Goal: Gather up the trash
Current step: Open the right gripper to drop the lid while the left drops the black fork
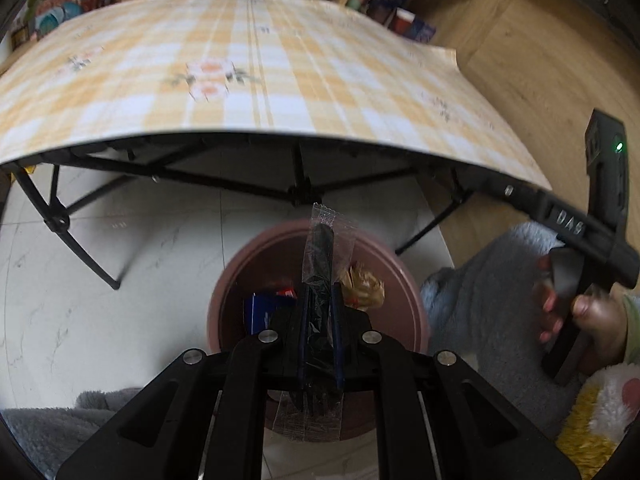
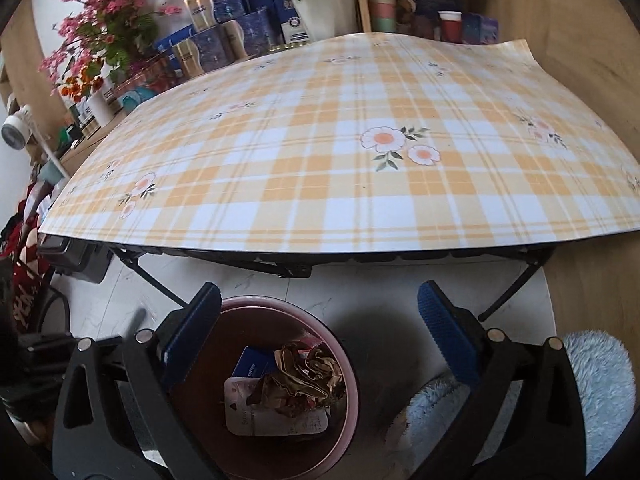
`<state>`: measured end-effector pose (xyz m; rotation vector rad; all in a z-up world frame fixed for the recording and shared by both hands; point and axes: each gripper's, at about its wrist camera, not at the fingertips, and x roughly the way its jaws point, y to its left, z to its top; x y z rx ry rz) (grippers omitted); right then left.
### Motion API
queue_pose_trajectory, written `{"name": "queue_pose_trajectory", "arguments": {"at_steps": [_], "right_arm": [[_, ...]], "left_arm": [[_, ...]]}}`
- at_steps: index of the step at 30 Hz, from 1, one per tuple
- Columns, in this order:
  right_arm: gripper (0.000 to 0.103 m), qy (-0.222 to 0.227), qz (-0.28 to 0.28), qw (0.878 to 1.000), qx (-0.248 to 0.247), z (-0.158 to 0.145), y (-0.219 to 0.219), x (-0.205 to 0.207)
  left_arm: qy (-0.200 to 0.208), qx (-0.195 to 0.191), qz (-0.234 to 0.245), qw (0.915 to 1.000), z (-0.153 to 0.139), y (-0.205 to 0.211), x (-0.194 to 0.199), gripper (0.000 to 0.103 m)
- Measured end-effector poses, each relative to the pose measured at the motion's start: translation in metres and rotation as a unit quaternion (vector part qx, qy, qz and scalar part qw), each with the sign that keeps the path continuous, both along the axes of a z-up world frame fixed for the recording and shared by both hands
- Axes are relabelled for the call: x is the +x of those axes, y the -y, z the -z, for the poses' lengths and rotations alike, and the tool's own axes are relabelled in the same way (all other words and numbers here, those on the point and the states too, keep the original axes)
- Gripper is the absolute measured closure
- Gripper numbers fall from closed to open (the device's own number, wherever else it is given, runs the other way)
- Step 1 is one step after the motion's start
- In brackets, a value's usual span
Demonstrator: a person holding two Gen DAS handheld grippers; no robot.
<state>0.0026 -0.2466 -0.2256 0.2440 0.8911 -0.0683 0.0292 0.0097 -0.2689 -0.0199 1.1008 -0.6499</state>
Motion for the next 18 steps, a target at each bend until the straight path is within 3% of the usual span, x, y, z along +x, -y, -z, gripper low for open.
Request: {"name": "queue_pose_trajectory", "arguments": {"at_steps": [10,12,14,18], "right_arm": [[0.006,-0.01,-0.003,1.0,0.004,0.005,-0.003,-0.001],[0.006,-0.011,-0.003,1.0,0.004,0.005,-0.003,-0.001],[0.006,-0.012,-0.004,1.0,0.003,0.006,-0.004,-0.001],[0.006,-0.015,-0.007,1.0,0.001,0.006,-0.007,0.0]], "left_arm": [[-0.007,0.025,0.02,0.9995,0.011,0.011,-0.001,0.088],[-0.009,0.024,0.017,0.9995,0.01,0.011,0.0,0.079],[-0.01,0.026,0.013,0.9995,0.009,0.01,0.001,0.061],[-0.008,0.03,0.007,0.9995,0.008,0.009,0.002,0.047]]}}
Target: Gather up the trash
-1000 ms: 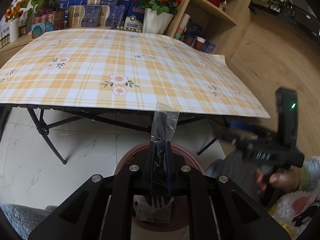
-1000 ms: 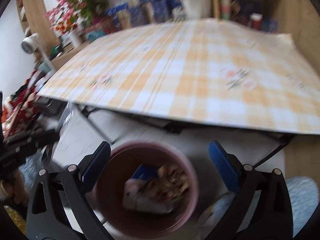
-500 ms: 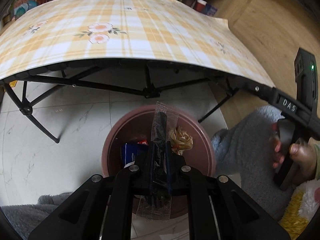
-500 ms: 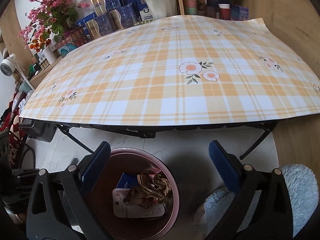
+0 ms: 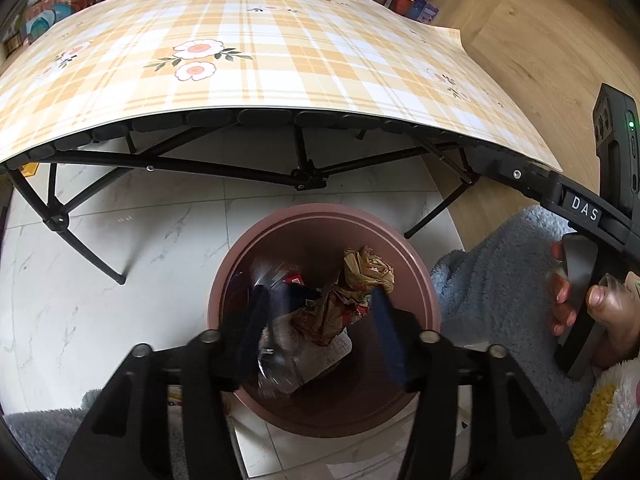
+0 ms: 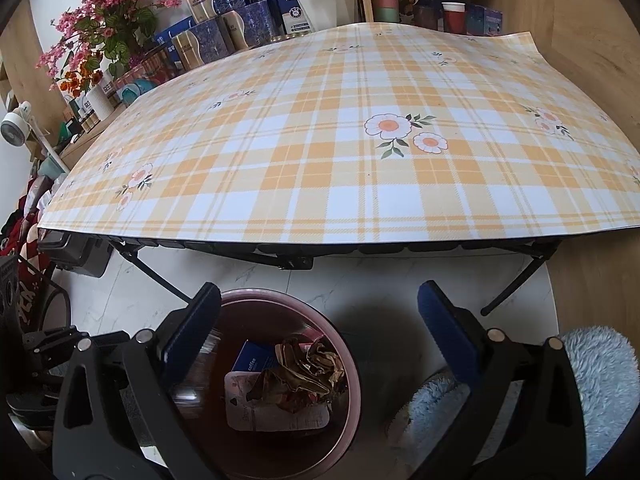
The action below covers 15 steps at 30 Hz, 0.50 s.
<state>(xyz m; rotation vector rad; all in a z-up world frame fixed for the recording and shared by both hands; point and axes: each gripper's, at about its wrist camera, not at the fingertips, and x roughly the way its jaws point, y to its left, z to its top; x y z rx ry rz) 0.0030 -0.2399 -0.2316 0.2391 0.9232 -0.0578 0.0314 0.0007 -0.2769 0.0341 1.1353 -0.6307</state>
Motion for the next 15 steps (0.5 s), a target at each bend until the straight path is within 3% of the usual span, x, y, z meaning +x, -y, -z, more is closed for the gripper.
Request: {"name": "queue_pose_trajectory", "arguments": {"at_steps": [7,15], "right_arm": [[0.006,-0.004,-0.002,1.0,-0.003,0.0,-0.002,0.0],[0.006,0.005,0.0,1.0,-0.007,-0.007,-0.001,0.0]], "left_arm": [[0.004,0.005,-0.013,0.9999,-0.002,-0.001,0.001,0.028],[0.032,0.021,-0.039,0.9985,-0.013,-0.007,0.002,0.018]]}}
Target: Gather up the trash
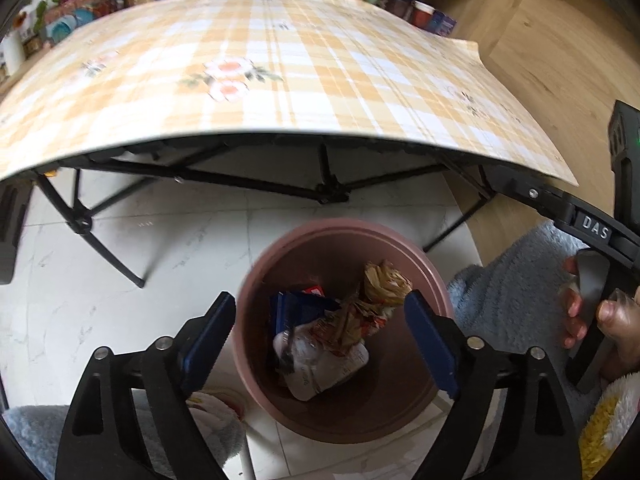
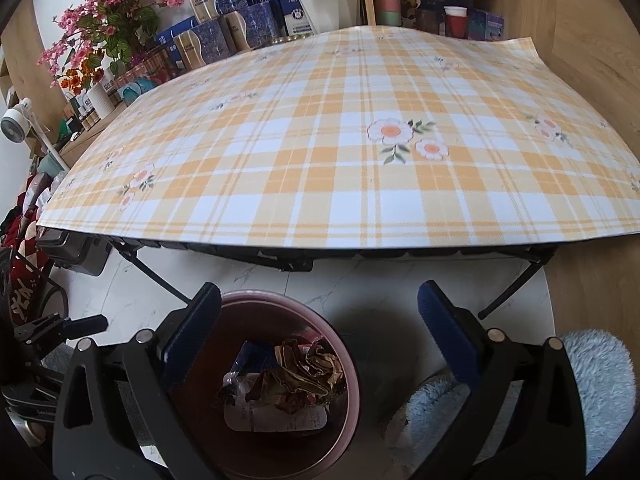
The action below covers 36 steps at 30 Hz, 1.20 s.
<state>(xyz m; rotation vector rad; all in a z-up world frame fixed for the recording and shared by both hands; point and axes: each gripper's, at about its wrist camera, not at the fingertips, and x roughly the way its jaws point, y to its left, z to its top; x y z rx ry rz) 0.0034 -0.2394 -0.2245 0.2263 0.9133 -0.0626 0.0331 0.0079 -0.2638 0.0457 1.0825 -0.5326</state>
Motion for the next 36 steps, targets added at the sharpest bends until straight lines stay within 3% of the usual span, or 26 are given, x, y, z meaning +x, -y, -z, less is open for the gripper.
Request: {"name": "queue_pose_trajectory", "arguments": {"at_steps": [6,9,15,20,24,29,36], "right_arm": [[0.006,0.03,-0.021,0.999,-0.035,-0.041,0.0,0.003],[0.006,0.05,-0.029,0.997,-0.057,-0.071,-0.001,0.006],[0.006,0.097,-0.029,0.99,-0.098,-0.146,-0.004,0.012],[0.006,0.134,-0.034,0.986,-0.096,-0.198,-0.006,0.008],[0.006,0.155,-0.04,0.981,-0.105,-0.224,-0.01,0.001],[0.006,0.167,-0.045,0.98,-0.097,-0.242,-0.013,-0.005],[0.006,0.182,-0.046,0.977,-0.097,-0.26,-0.015,-0.012]], "left_arm": [[0.081,0.017,-0.065,0.9945,-0.051,-0.023,0.003,0.012],[0.143,0.025,-0.107,0.9836,-0.091,-0.033,0.005,0.011],[0.252,0.008,-0.134,0.9585,-0.177,-0.044,0.003,0.007],[0.288,0.008,-0.147,0.9464,-0.225,-0.047,0.006,0.006],[0.325,0.03,-0.141,0.9346,-0.257,-0.036,-0.004,0.006],[0.336,0.014,-0.133,0.9324,-0.279,-0.031,-0.015,0.006],[0.356,0.038,-0.152,0.9211,-0.294,-0.026,-0.021,0.006]]}}
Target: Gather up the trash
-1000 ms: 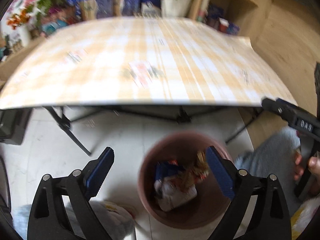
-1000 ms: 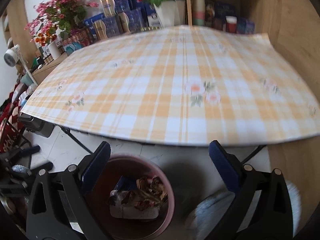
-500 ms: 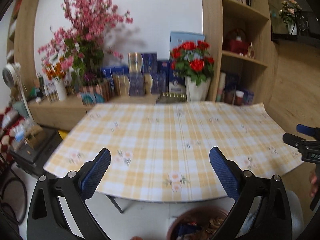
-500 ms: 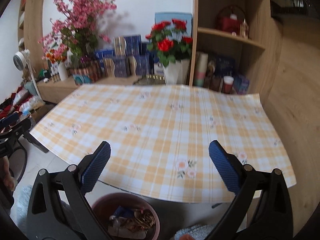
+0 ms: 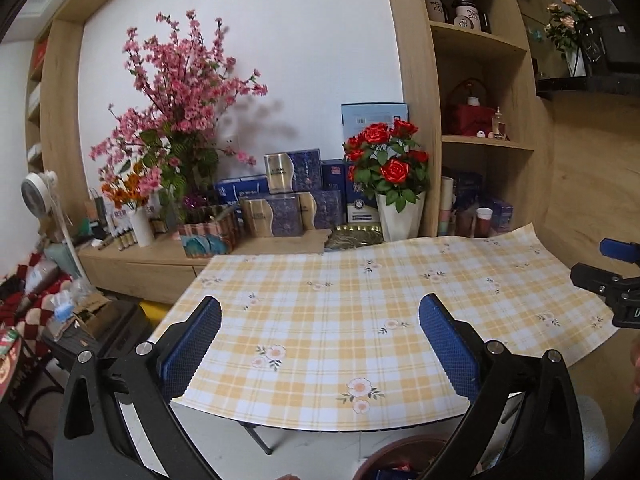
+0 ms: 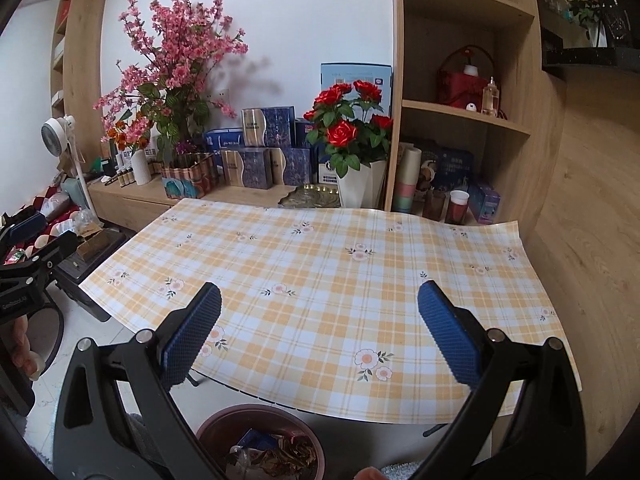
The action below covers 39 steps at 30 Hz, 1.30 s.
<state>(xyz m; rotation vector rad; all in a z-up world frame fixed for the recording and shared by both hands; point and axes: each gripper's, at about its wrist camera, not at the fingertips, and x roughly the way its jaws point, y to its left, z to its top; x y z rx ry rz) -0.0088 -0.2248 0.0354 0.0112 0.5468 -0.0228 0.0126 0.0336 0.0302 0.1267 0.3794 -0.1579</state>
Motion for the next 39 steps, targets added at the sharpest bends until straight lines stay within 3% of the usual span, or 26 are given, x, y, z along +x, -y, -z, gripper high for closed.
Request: {"name": "queue_pose_trajectory", "arguments": {"at_steps": [22,39], "right_arm": [[0.006,0.025,0.014,0.999,0.017,-0.02,0.014,-0.006],[0.006,0.016,0.013,0.999,0.027,-0.015,0.022,-0.006]], "left_arm": [[-0.003,-0.018,0.0,0.9998,-0.021,0.002,-0.002,0.006],[0.008,0.011,0.006,0.9999,-0.02,0.016,-0.007,0.006]]}}
